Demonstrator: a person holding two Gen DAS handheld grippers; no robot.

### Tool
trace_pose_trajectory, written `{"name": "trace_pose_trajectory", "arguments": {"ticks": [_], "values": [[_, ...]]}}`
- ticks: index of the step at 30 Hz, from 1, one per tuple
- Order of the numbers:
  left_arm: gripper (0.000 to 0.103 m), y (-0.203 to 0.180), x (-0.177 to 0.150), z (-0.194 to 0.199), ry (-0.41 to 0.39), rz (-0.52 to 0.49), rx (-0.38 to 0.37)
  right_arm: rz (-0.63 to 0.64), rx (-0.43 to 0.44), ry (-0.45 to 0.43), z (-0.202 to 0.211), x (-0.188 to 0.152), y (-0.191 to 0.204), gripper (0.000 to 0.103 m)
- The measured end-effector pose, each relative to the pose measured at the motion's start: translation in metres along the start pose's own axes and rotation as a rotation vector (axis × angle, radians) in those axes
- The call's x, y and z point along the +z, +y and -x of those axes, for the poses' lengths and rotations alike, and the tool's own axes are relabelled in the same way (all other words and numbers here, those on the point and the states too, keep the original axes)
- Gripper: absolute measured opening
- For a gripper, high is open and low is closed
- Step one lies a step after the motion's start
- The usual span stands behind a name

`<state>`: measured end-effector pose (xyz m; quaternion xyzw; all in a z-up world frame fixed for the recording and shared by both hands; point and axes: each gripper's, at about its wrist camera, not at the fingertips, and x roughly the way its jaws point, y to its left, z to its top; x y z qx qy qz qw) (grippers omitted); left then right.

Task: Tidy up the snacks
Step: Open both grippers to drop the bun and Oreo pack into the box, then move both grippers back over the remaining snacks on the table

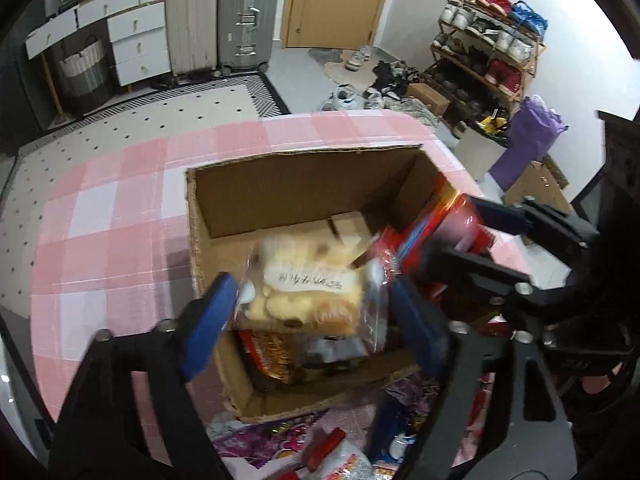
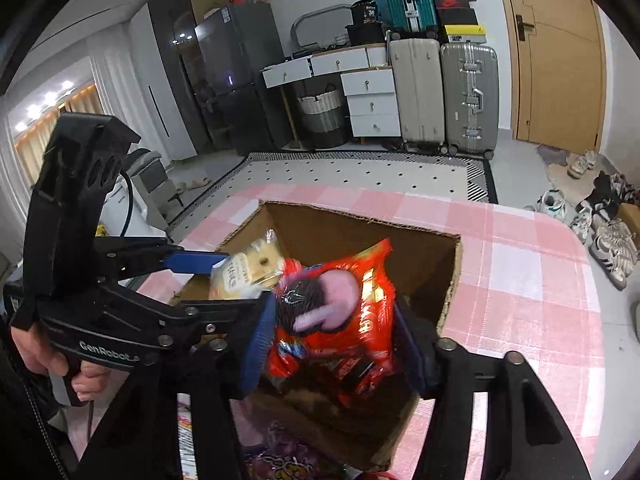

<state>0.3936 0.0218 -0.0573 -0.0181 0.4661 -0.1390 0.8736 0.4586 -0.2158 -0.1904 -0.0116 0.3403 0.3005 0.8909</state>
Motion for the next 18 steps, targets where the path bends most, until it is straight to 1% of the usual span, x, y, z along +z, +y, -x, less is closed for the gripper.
{"name": "trace_pose_trajectory", "arguments": {"ticks": [1,2,4,7,9,10,11,15,18], "values": [[0.080,0.001,0.000,0.000,-0.004,-0.004,-0.006,0.004,-0.008,-0.008,0.001,0.000,0.000,0.061],[0.080,0.001,0.000,0.001,-0.011,-0.008,-0.001,0.006,-0.016,-0.015,0.005,-0.001,0.000,0.065],[0.080,0.000,-0.002,0.008,-0.028,-0.017,0.003,-0.004,-0.027,-0.032,0.013,-0.001,-0.003,0.069],[0.080,-0.003,-0.007,0.027,-0.058,-0.018,0.013,-0.015,-0.033,-0.075,0.034,0.000,-0.002,0.070],[0.080,-0.007,-0.013,0.043,-0.083,-0.017,0.012,-0.025,-0.036,-0.117,0.053,-0.001,-0.001,0.077],[0.080,-0.011,-0.014,0.052,-0.090,-0.017,0.017,-0.024,-0.039,-0.138,0.064,-0.001,0.000,0.082],[0.080,-0.012,-0.016,0.058,-0.097,-0.019,0.023,-0.022,-0.044,-0.155,0.072,-0.003,0.003,0.084],[0.081,-0.018,-0.031,0.088,-0.123,-0.023,0.043,-0.014,-0.048,-0.206,0.106,-0.008,0.013,0.084],[0.082,-0.019,-0.043,0.110,-0.138,-0.021,0.053,-0.012,-0.046,-0.241,0.129,-0.015,0.023,0.088]]}}
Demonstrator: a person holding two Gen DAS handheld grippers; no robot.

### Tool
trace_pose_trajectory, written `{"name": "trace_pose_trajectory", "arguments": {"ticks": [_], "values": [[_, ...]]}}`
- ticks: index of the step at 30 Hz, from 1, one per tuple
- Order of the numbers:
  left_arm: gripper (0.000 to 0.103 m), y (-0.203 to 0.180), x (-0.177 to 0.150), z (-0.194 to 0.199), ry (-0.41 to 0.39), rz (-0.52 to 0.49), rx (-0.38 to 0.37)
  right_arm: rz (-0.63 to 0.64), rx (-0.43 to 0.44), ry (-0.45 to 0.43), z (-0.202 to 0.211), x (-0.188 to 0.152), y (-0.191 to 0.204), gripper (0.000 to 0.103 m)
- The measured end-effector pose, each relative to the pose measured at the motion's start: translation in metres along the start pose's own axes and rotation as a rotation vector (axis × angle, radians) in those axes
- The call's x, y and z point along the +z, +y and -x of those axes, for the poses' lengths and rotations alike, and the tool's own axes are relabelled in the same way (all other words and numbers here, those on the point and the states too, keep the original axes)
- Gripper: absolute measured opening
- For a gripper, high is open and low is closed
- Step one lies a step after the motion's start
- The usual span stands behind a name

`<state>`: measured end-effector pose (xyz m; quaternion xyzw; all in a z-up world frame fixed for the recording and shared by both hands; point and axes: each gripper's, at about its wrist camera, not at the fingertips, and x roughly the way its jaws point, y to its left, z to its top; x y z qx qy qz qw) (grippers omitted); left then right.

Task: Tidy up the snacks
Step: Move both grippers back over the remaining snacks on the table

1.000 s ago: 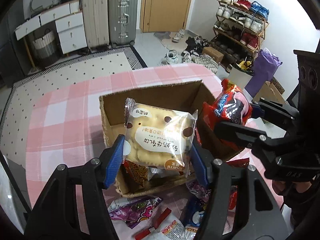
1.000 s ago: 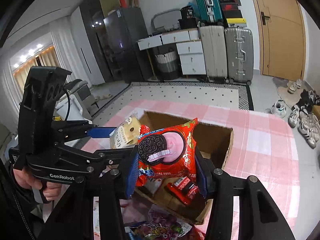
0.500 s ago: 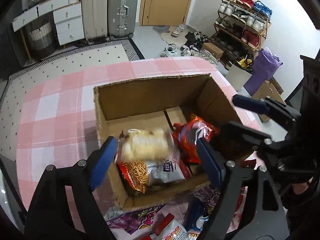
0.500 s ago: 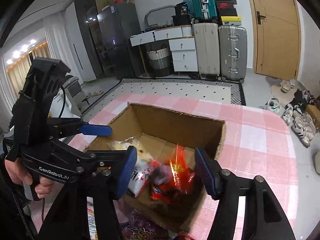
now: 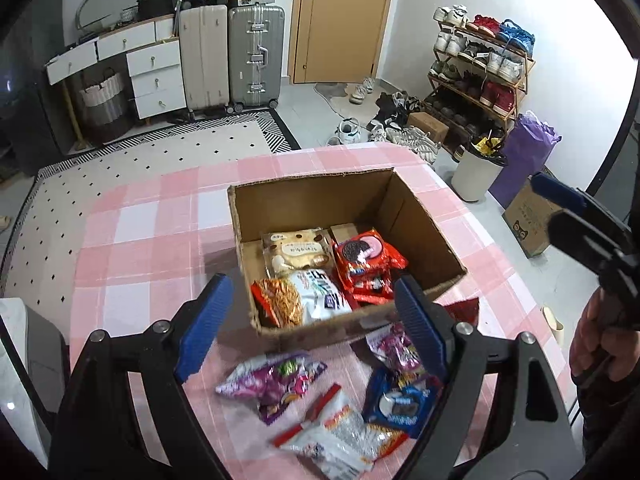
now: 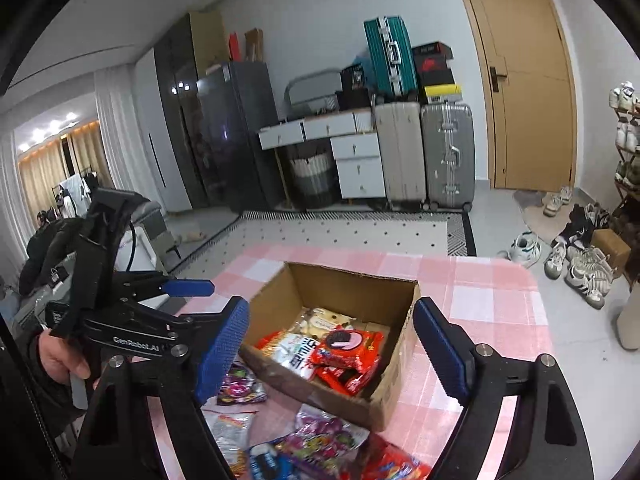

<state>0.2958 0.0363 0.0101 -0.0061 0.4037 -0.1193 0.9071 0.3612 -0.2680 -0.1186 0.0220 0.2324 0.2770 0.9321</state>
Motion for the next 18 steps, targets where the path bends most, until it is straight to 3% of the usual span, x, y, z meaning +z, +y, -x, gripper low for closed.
{"name": "trace_pose_trajectory", "arguments": {"ticks": [7,10,13,18], "values": [[0.087,-0.010,-0.023,0.043,-0.048,-0.004,0.022,0.023,-0.009,-0.081,0.047,-0.008,0.030,0.097],[0.090,-0.017,-0.032,0.063,-0.074,-0.006,0.027,0.013,0.000,-0.108,0.062,-0.014,0.040,0.097],[0.101,-0.022,-0.041,0.080,-0.100,-0.005,0.040,0.011,-0.004,-0.117,0.073,-0.019,0.050,0.099],[0.102,-0.026,-0.054,0.101,-0.123,0.009,0.045,0.006,0.007,-0.134,0.092,-0.030,0.064,0.100]]}}
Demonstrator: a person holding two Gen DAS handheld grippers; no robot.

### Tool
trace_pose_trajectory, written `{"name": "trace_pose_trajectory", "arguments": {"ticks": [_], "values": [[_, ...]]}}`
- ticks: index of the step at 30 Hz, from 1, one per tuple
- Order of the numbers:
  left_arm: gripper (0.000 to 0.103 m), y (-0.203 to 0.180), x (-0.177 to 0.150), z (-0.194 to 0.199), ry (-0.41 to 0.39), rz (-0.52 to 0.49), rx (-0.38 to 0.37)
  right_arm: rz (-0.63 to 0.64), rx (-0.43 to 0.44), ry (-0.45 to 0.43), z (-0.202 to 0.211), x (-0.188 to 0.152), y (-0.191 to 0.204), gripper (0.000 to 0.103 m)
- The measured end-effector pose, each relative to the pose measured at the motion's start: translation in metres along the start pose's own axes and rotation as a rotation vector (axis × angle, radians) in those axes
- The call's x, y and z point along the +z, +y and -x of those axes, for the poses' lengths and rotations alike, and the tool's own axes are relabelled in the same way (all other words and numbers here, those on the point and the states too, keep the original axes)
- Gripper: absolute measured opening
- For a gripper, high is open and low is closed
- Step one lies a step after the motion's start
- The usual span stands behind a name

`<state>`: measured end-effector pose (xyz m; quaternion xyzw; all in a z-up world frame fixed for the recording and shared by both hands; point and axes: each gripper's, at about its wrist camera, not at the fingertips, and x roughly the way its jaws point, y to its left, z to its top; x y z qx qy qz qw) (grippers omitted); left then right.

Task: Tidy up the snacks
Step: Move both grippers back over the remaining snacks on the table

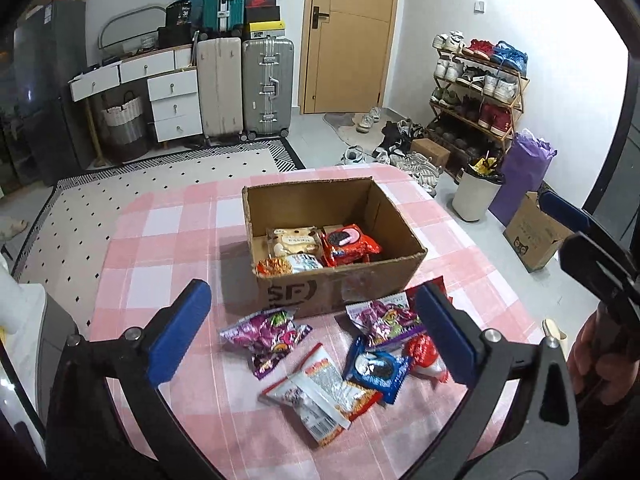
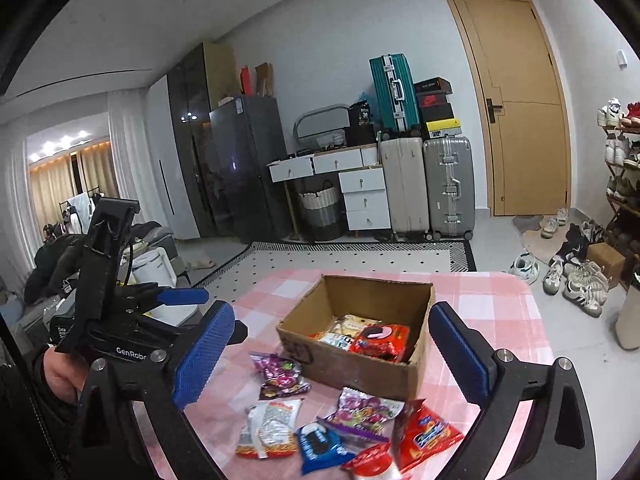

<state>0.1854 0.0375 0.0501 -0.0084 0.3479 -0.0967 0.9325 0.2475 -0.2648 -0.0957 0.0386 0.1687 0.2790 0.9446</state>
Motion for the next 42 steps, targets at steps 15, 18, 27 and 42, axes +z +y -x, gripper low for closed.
{"name": "trace_pose_trajectory", "arguments": {"ticks": [15,18,27,42], "values": [[0.102,0.001,-0.046,0.034,-0.012,0.080,0.025,0.038,-0.022,-0.034,0.050,-0.032,0.032,0.102],[0.102,0.005,-0.056,0.031,0.001,0.113,0.029,0.012,-0.020,-0.033,0.055,-0.042,0.031,0.102],[0.102,0.018,-0.091,0.006,0.071,0.174,0.069,-0.019,0.001,0.007,0.056,-0.069,0.029,0.102],[0.102,0.028,-0.135,-0.072,0.236,0.243,0.043,-0.092,0.010,0.090,0.019,-0.106,0.004,0.102]]}}
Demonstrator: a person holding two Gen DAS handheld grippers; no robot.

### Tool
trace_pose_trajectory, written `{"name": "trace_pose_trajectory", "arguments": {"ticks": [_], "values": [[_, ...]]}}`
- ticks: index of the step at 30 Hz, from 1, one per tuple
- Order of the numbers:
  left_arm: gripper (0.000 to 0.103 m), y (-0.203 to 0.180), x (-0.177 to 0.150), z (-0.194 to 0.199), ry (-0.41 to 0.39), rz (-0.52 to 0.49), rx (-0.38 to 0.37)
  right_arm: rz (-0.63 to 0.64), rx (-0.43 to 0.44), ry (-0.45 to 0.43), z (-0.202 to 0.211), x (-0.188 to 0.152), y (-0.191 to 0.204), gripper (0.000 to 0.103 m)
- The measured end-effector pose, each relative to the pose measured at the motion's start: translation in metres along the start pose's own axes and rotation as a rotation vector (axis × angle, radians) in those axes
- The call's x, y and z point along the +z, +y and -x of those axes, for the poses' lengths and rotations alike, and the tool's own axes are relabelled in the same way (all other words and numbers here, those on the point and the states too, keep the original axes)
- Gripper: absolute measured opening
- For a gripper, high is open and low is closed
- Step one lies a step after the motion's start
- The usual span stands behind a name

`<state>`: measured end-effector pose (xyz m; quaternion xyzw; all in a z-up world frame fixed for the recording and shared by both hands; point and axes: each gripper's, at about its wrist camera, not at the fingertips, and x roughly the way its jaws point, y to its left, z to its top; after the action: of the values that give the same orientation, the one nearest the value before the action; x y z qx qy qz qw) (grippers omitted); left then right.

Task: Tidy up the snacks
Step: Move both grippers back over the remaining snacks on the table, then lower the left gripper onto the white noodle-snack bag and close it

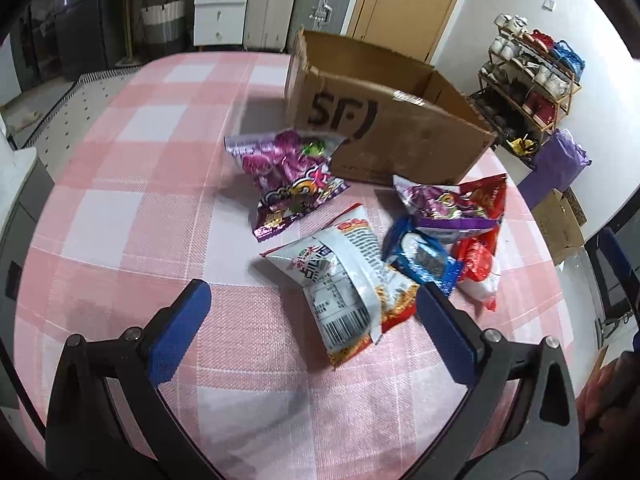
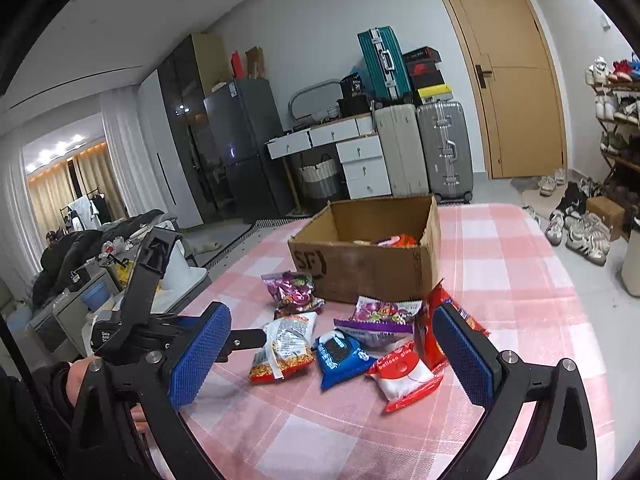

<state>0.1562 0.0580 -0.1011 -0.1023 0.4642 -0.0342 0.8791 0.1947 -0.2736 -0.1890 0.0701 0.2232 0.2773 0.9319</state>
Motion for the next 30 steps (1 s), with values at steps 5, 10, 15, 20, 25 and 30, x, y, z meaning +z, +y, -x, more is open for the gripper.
{"name": "trace_pose_trajectory", "arguments": {"ticks": [5,10,15,20,25,30], "values": [[0.102,0.002,0.005,-0.028,0.054,0.019,-0.010,-0.040,0.013,0.046,-0.018,-0.010,-0.012,0.102],[0.102,0.002,0.007,-0.046,0.085,0.037,-0.023,-0.059,0.015,0.062,-0.030,-0.014,-0.022,0.102],[0.101,0.004,0.009,-0.057,0.097,0.050,-0.036,-0.088,0.017,0.084,-0.040,-0.019,-0.033,0.102],[0.072,0.008,0.013,-0.062,0.095,0.055,-0.103,-0.110,0.024,0.092,-0.045,-0.023,-0.040,0.102],[0.037,-0.009,0.016,-0.059,0.101,-0.048,-0.186,-0.117,0.025,0.099,-0.046,-0.026,-0.042,0.102],[0.036,-0.020,0.015,-0.055,0.082,-0.097,-0.158,-0.120,0.028,0.096,-0.043,-0.028,-0.040,0.102]]}}
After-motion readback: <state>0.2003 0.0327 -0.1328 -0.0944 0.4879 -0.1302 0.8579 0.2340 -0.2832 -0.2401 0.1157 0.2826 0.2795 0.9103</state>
